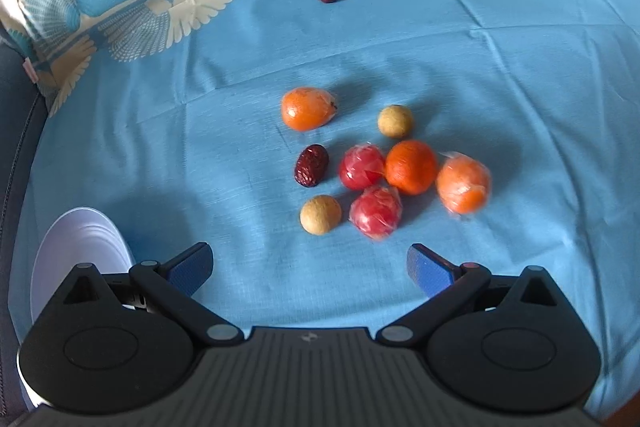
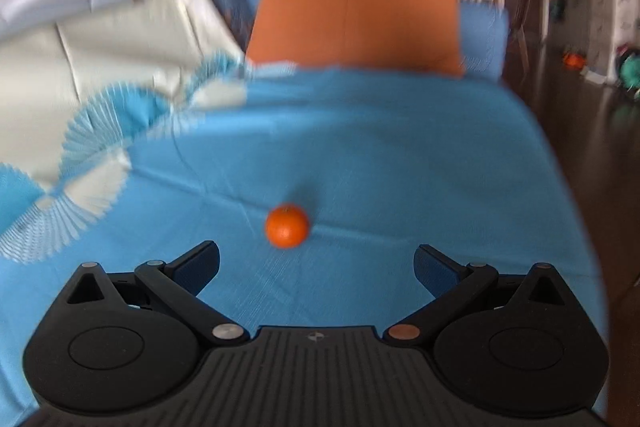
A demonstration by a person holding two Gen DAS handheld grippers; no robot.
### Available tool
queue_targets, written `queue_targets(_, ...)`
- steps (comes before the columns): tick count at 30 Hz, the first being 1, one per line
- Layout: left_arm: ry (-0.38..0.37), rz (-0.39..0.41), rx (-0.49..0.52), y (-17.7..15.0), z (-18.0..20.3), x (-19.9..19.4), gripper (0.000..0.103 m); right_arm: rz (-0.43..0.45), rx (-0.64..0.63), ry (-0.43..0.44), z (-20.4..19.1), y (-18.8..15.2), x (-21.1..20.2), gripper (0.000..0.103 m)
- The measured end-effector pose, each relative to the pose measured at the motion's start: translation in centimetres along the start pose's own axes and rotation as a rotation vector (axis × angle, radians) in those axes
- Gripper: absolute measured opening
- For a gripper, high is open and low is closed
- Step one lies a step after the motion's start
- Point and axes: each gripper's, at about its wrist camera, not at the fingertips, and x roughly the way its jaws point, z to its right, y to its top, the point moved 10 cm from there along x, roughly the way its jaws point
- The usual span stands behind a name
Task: Organize fruits
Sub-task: 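Grasp a mandarin with the right tool while the left tool grasps a small yellow fruit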
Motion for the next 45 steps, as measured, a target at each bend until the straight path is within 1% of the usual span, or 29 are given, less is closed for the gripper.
queue_targets(2, -0.001, -0.008, -0.014, 0.1, -0.2, 0.4, 0.103, -0.032, 0.003, 0.034, -1.0, -1.2, 2.2, 0.102)
queue_targets(3, 0.002, -0.008, -0.017, 0.2, -0.2, 0.6, 0.103, -0.041, -0.013, 0.035, -1.6, -1.8, 3.2, 0.102)
queue_targets(4, 0.002, -0.005, -0.014, 0.3, -0.3, 0.6, 0.103, -0.034, -0.042, 0.016, -2.1, -2.2, 4.1, 0.102)
queue_targets(6, 0.010, -0.002, 0.000, 0.3, -0.4, 0.8, 0.103, -0.017, -0.081, -0.055, -2.5, -2.5, 5.4, 0.102)
queue_targets(8, 0.021, 0.001, 0.006, 0.3, -0.6, 0.9, 0.103, -0.013, -0.062, -0.064, -2.8, -2.5, 6.4, 0.102)
queue_targets(9, 0.028, 0.004, 0.003, 0.3, -0.7, 1.0, 0.103, -0.009, -0.075, -0.073, -3.0, -2.3, 6.8, 0.102)
queue_targets(10, 0.036, 0.009, -0.003, 0.3, -0.9, 1.1, 0.103, -0.008, -0.093, -0.080, -3.3, -2.1, 7.3, 0.095)
queue_targets(12, 0.040, 0.005, -0.003, 0.3, -1.1, 1.3, 0.103, 0.023, -0.128, -0.070, -3.9, -1.2, 7.4, 0.039)
queue_targets(13, 0.040, 0.004, 0.001, 0.4, -1.2, 1.4, 0.103, 0.023, -0.138, -0.055, -3.8, -0.8, 7.3, 0.035)
queue_targets(14, 0.040, 0.010, 0.006, 0.4, -1.3, 1.3, 0.103, 0.018, -0.129, -0.046, -3.7, -0.6, 7.4, 0.035)
queue_targets(16, 0.034, 0.038, 0.007, 0.6, -1.7, 1.0, 0.103, 0.051, -0.102, -0.037, -3.1, -0.7, 5.8, 0.035)
queue_targets(18, -0.004, 0.061, 0.016, 0.8, -1.8, 0.8, 0.103, 0.059, -0.154, -0.022, -3.1, -1.9, 3.7, 0.035)
queue_targets(19, -0.023, 0.073, 0.022, 0.9, -1.7, 0.8, 0.103, 0.058, -0.174, 0.020, -3.3, -2.9, 1.9, 0.035)
queue_targets(21, -0.044, 0.085, 0.036, 0.9, -1.6, 1.0, 0.103, 0.039, -0.173, 0.167, -3.9, -5.4, -2.5, 0.035)
queue_targets(24, -0.101, 0.078, 0.047, 0.7, -1.0, 1.3, 0.103, -0.029, -0.176, 0.344, -4.8, -9.6, -9.5, 0.035)
queue_targets(26, -0.154, 0.093, 0.042, 0.6, -0.3, 0.9, 0.103, -0.082, -0.199, 0.440, -5.6, -12.4, -13.8, 0.035)
queue_targets(29, -0.187, 0.126, 0.048, 0.8, 0.4, 0.7, 0.102, -0.138, -0.235, 0.540, -7.0, -16.0, -19.7, 0.035)
queue_targets(32, -0.188, 0.132, 0.053, 0.7, -0.3, 1.3, 0.093, -0.194, -0.205, 0.605, -7.9, -18.5, -24.4, 0.035)
queue_targets(34, -0.190, 0.124, 0.048, 0.5, -1.4, 1.7, 0.081, -0.215, -0.194, 0.636, -8.6, -19.7, -27.1, 0.035)
queue_targets(36, -0.216, 0.116, 0.065, 0.3, -1.9, 2.1, 0.078, -0.221, -0.200, 0.663, -9.3, -20.6, -29.4, 0.035)
queue_targets(38, -0.244, 0.120, 0.127, 0.5, -1.5, 2.8, 0.074, -0.220, -0.212, 0.682, -10.2, -21.4, -31.2, 0.035)
queue_targets(39, -0.244, 0.118, 0.149, 0.5, -1.3, 3.4, 0.065, -0.224, -0.217, 0.687, -10.5, -21.6, -31.7, 0.035)
queue_targets(41, -0.285, 0.125, 0.158, 0.8, -0.8, 4.0, 0.051, -0.232, -0.224, 0.692, -11.1, -22.1, -32.7, 0.035)
queue_targets(42, -0.303, 0.141, 0.154, 1.0, -0.7, 4.0, 0.031, -0.240, -0.236, 0.687, -11.4, -22.4, -33.1, 0.035)
queue_targets(43, -0.301, 0.149, 0.157, 1.1, -0.6, 3.8, 0.028, -0.250, -0.244, 0.678, -11.6, -22.7, -33.5, 0.035)
queue_targets(45, -0.301, 0.192, 0.150, 1.2, -0.8, 2.6, 0.027, -0.263, -0.254, 0.672, -12.0, -23.2, -34.6, 0.035)
